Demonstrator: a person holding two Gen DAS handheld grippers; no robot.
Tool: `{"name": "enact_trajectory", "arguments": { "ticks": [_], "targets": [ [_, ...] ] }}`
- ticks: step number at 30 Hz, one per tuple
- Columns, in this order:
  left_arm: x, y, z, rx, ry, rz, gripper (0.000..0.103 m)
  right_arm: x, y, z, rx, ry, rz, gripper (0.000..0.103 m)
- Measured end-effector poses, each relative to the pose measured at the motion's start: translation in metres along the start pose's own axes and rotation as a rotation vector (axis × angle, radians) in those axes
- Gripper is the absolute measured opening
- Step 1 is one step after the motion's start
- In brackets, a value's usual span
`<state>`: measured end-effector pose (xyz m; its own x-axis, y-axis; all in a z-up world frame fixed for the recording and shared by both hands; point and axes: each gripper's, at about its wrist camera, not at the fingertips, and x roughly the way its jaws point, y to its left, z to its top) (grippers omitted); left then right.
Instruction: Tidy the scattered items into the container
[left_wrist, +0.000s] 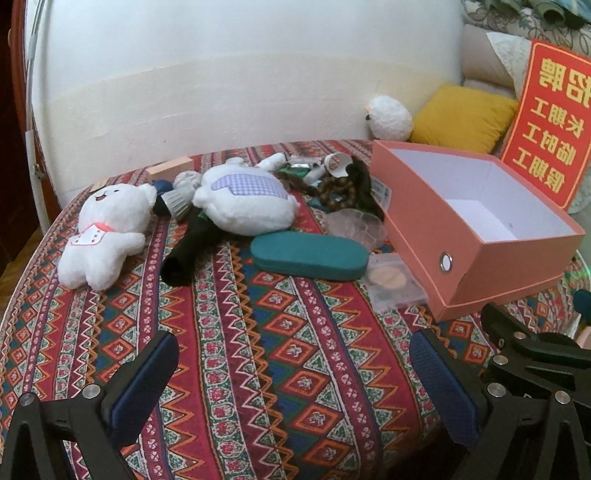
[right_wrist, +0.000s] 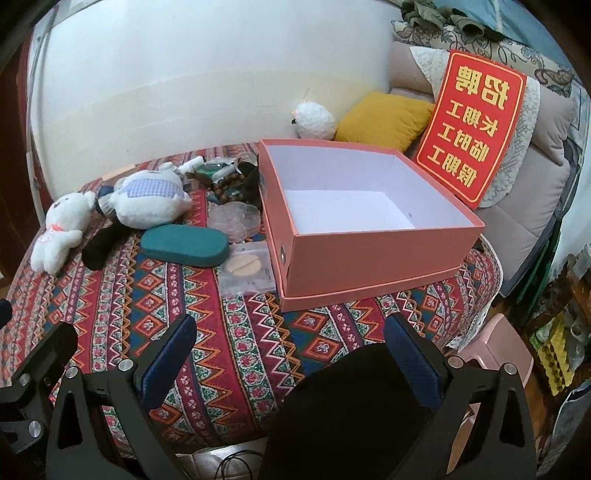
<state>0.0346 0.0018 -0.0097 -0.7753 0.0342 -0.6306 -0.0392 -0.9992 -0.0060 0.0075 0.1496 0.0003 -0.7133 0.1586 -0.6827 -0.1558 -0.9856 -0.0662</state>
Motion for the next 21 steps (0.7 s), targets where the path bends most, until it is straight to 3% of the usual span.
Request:
{"name": "enact_trajectory", "arguments": {
  "ticks": [21],
  "targets": [
    [0.0023, 0.0014, -0.0023, 0.012, 0.01, 0.006, 0.103, 0.0, 0.0015, -0.0006, -0.007, 0.015, -0.006, 0.103]
  ]
}}
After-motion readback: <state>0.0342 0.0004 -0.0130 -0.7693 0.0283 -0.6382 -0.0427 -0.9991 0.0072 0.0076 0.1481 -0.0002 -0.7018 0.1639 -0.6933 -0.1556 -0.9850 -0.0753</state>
